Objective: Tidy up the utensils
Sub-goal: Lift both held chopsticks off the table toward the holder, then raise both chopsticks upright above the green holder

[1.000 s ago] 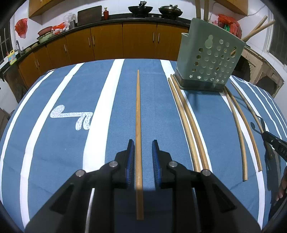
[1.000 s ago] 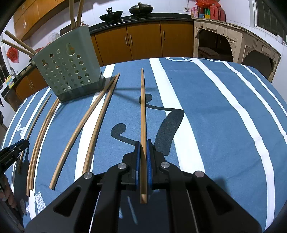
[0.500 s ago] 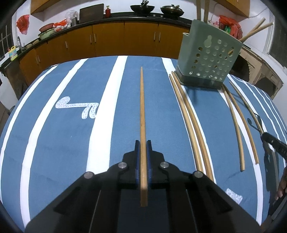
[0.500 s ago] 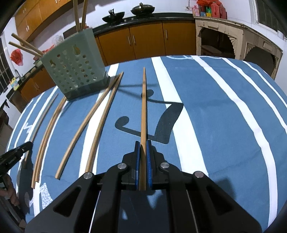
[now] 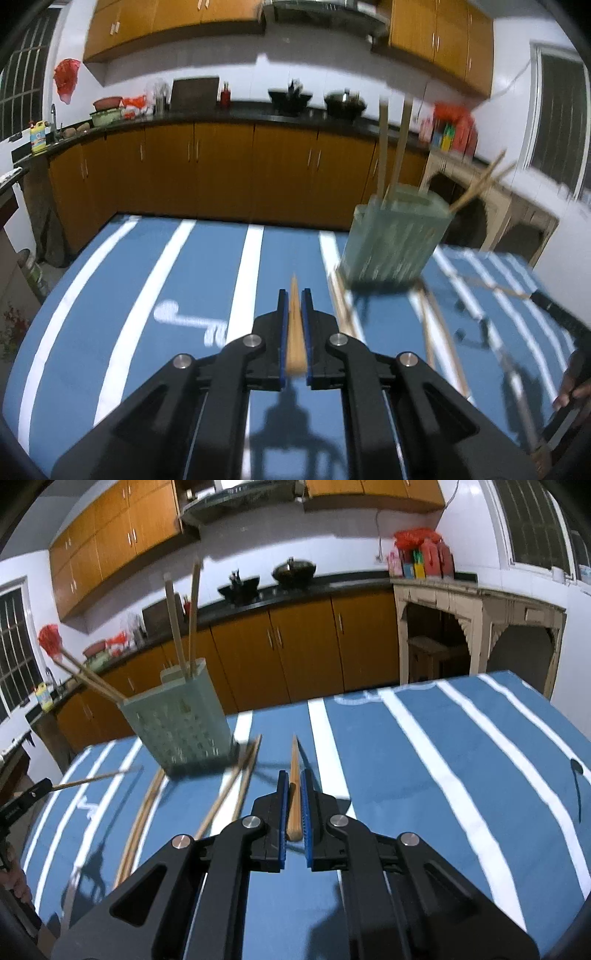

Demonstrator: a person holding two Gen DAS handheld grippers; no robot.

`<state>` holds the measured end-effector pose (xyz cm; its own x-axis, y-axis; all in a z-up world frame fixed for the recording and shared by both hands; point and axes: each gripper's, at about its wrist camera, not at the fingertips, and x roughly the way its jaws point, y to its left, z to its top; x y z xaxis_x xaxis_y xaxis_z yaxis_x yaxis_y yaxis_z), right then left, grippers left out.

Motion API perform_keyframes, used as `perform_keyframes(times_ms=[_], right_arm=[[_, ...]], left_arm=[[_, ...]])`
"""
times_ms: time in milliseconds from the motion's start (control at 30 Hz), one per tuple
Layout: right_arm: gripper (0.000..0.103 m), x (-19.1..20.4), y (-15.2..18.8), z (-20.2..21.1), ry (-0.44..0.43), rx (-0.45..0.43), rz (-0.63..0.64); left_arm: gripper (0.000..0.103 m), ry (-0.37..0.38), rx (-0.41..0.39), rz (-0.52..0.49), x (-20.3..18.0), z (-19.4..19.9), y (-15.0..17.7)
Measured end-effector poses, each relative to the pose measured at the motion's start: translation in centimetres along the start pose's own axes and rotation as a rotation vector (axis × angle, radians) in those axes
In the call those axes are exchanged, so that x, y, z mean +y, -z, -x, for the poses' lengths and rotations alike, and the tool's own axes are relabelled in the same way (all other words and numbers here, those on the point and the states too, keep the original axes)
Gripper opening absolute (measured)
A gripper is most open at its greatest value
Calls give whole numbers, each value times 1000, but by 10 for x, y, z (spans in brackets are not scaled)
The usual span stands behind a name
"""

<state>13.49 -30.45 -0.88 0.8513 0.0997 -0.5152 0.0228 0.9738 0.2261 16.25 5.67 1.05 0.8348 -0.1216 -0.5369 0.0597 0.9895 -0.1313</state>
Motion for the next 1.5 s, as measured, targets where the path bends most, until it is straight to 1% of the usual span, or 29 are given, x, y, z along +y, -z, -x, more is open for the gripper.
perform_keyframes(times_ms=[100,233,533,600,700,833,1067,1267,1367,1400,1500], right_arm=[[8,-1,-4,3,-7,-22,-10],[8,-2,-6,3,-13,-31,-18],[8,-1,-7,4,-19,-34,-26],[8,-1,-11,7,-47,-47,-40],[7,1,-24,17,-102,-96,-58],[7,9,-44,31,-149,-154,-59],[7,21,-70,53,-219,-228,-44],[7,35,-91,64,-294,-294,-43],[7,47,-101,70,-314,-347,-33],[7,51,-104,72,-314,-364,-29],[7,63,-113,73,-290,-430,-8]], left_arm=[[8,22,-53,25,2,12,-11],[8,38,-77,37,-1,16,-16],[8,41,-73,43,-2,12,-17],[8,47,-75,49,-2,12,-18],[8,78,-93,68,0,17,-24],[8,108,-140,67,-2,30,-37],[8,136,-220,46,-12,54,-60],[8,192,-276,57,-26,68,-77],[8,205,-330,66,-36,74,-90],[8,210,-359,72,-40,76,-95],[8,198,-418,78,-50,78,-108]])
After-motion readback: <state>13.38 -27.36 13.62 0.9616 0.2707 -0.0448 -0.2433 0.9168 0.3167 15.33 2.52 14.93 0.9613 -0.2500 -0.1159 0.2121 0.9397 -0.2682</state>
